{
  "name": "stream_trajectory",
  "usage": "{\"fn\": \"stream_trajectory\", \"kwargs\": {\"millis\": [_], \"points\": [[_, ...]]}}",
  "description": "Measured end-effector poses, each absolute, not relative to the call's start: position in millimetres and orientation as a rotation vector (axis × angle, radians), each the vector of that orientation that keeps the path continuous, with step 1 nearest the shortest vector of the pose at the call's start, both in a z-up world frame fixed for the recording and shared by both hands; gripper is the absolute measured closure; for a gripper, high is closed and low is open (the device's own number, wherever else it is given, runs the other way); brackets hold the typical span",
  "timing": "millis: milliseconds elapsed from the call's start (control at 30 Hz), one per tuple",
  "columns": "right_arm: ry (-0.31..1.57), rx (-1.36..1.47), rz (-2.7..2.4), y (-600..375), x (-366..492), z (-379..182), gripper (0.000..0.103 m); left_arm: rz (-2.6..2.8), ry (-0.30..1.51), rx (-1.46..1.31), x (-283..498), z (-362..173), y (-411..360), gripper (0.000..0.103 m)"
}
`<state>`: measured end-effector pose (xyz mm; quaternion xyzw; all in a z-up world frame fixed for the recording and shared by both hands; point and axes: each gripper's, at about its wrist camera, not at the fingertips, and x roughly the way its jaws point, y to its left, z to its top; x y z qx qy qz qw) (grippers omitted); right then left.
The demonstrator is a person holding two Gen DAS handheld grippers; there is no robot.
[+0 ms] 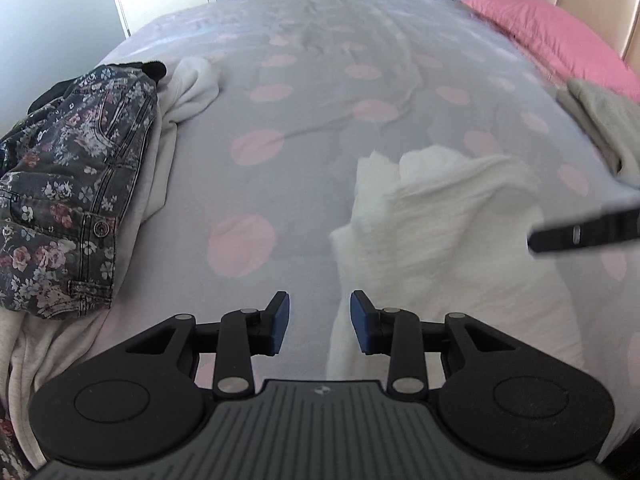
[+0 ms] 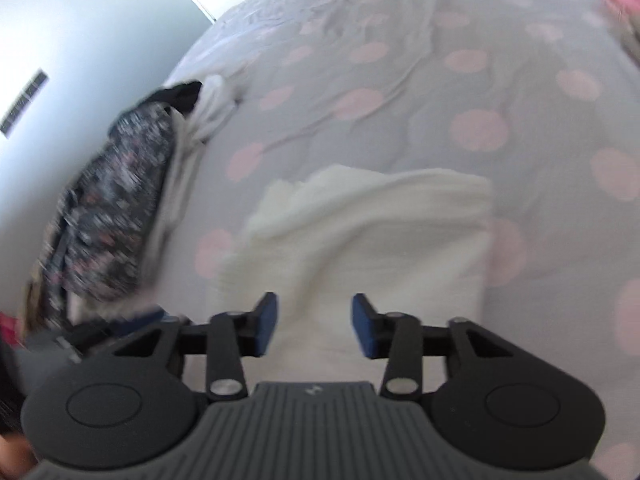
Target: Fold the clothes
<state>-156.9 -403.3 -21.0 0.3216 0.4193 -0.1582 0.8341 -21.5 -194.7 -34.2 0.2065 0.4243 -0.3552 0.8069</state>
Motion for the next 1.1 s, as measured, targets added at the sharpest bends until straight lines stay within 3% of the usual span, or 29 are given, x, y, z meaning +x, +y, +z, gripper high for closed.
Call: {"fn": "stream_trajectory", "kwargs": {"millis": [167, 267, 500, 833, 933, 1100], "points": [[0.966, 0.511, -0.346, -384, -184, -37, 0.072, -0.812, 0.895, 0.481, -33, -41, -205, 0.071], [0.999, 0.417, -0.325, -372, -197, -43, 0.072, -0.819, 0.938, 0.513, -37, -65, -211, 0.078], [1.204, 0.316, -0.279, -352, -204, -101, 0.071, -0.785, 0.971, 0.58, -34, -104, -215, 0.078], [1.072, 0.316, -0.306, -373, -208, -52, 0.071, -0.818, 0.91, 0.475, -29, -65, -207, 0.078], [1.032, 0.316, -0.314, -379, -208, -37, 0.083, -0.844, 0.876, 0.425, -21, -52, -217, 0.078], [0.957, 0.249, -0.372, -399, -171, -24, 0.086, -0.813, 0.854, 0.409, -6, -60, -245, 0.082]]}}
